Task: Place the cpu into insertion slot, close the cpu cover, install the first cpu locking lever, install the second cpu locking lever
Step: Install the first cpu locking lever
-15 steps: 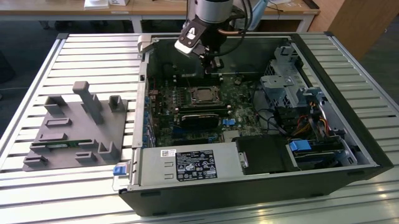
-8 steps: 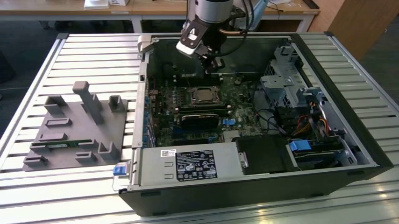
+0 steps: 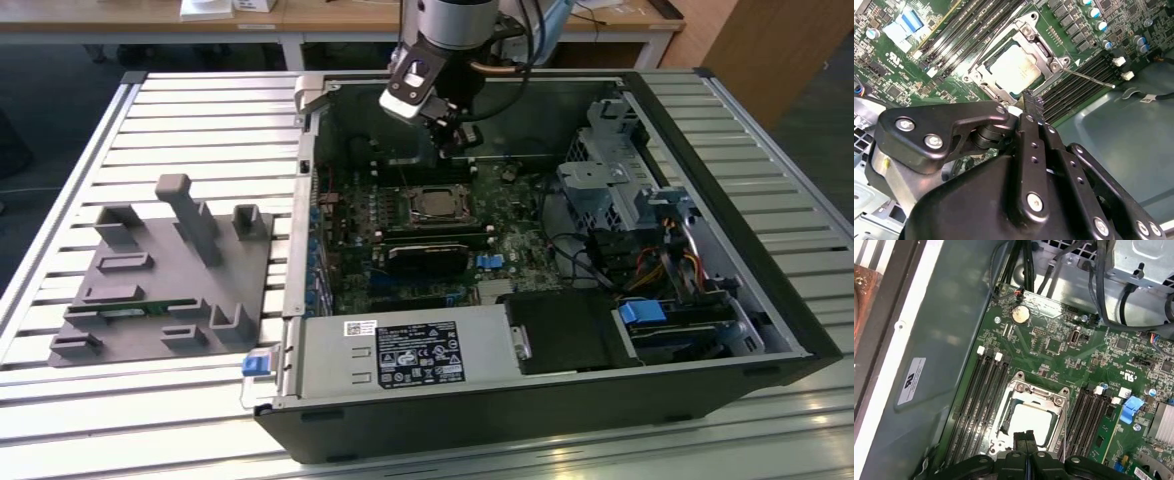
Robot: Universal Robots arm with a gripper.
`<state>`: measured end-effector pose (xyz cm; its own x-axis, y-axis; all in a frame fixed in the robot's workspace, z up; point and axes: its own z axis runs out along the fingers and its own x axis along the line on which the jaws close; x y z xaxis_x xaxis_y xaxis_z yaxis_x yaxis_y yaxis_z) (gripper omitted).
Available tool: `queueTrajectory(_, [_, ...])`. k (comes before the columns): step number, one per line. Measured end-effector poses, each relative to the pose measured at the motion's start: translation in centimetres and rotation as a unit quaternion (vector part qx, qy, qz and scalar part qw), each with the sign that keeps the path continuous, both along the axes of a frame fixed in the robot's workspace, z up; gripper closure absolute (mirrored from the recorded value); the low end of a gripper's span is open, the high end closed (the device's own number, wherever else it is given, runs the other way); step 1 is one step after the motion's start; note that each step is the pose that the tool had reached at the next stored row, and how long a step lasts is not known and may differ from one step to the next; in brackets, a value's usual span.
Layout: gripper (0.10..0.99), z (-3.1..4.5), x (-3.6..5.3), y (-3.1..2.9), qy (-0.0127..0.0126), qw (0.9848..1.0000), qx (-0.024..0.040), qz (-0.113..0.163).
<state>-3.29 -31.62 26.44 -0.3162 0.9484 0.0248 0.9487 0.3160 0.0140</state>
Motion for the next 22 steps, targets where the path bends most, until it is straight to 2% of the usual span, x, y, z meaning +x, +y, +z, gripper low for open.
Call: queueTrajectory(22, [0.98,0.0,0.0,0.0,0.0,0.9993,0.0,0.038])
